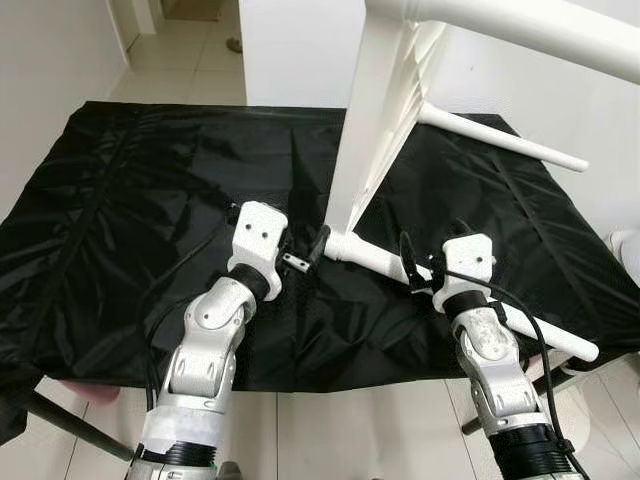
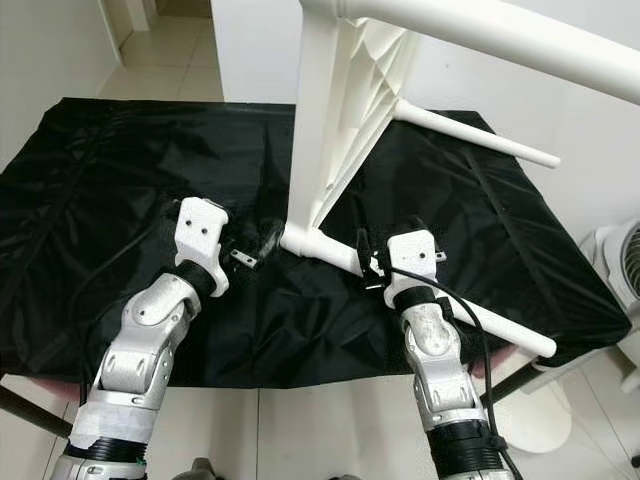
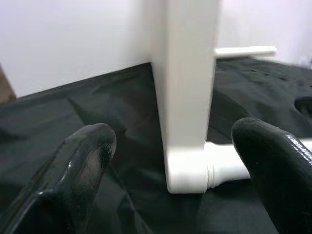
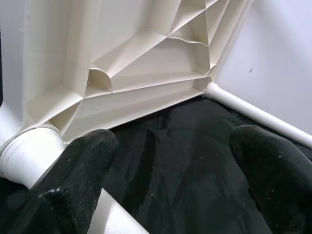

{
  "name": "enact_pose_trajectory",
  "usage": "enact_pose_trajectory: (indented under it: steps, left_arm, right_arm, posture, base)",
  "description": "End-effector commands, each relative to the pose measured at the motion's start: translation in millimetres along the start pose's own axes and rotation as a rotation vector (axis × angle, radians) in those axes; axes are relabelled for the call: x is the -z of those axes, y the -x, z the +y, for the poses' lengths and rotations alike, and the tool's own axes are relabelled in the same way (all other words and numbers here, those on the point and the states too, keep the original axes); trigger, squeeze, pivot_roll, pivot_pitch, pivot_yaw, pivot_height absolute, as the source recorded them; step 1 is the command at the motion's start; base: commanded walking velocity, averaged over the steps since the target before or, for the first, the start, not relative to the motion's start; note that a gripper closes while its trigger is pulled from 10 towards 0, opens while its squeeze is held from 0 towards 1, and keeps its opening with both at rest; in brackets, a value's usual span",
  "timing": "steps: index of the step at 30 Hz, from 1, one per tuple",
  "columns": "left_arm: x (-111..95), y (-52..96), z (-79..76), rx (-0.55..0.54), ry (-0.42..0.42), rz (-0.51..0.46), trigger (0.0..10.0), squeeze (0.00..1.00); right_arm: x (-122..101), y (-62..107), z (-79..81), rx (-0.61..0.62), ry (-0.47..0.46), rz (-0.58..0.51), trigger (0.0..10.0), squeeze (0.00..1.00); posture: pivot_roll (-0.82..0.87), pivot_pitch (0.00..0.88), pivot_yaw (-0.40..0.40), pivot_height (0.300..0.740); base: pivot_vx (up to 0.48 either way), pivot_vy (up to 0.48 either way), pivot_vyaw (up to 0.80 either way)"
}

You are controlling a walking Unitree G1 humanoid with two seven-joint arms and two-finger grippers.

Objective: Building children table

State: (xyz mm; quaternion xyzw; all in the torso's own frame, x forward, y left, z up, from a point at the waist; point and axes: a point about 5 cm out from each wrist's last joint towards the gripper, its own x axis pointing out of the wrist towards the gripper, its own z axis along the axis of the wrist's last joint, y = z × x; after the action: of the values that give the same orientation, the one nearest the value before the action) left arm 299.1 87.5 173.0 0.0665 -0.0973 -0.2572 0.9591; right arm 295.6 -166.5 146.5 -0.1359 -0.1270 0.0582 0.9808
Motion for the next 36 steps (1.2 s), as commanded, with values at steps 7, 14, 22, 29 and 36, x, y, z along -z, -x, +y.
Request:
enact_pose_trajectory:
  steps: [7,14,22,29,36]
  left_arm:
    - [10.7,-0.7,8.5,-0.131,-0.054,0.026,10.0,0.0]
    - [19.8,4.4,10.6,-0.174,0.003,0.015,10.0,0.0]
    - [41.2,18.6,17.3,-0.28,0.007,0.079,10.0,0.0]
    - [46.2,28.6,36.1,-0.421,0.004,0.101,10.0,0.0]
    - [46.7,30.3,42.4,-0.43,-0.003,0.097,10.0,0.0]
  right_arm:
    - [7.2,4.5,7.0,-0.001,-0.099,0.024,10.0,0.0]
    - [10.9,0.4,21.9,0.002,-0.179,0.029,10.0,0.0]
    - [25.6,8.5,35.8,-0.008,-0.152,0.089,10.0,0.0]
    - [24.0,-2.6,36.7,-0.001,-0.103,0.077,10.0,0.0]
    - [23.4,-7.7,32.4,-0.002,-0.067,0.063,10.0,0.0]
  posture:
    - [0.08,0.0,0.015,0.74]
    - [0.05,0.0,0.058,0.74]
    - [0.05,0.0,0.061,0.74]
    - [0.06,0.0,0.07,0.74]
    - [0.06,0.0,0.073,0.74]
  base:
    - [0.0,0.0,0.0]
    - [0.0,0.0,0.0]
    - [0.0,0.0,0.0]
    - [0.0,0.0,0.0]
    - [0.0,0.0,0.0]
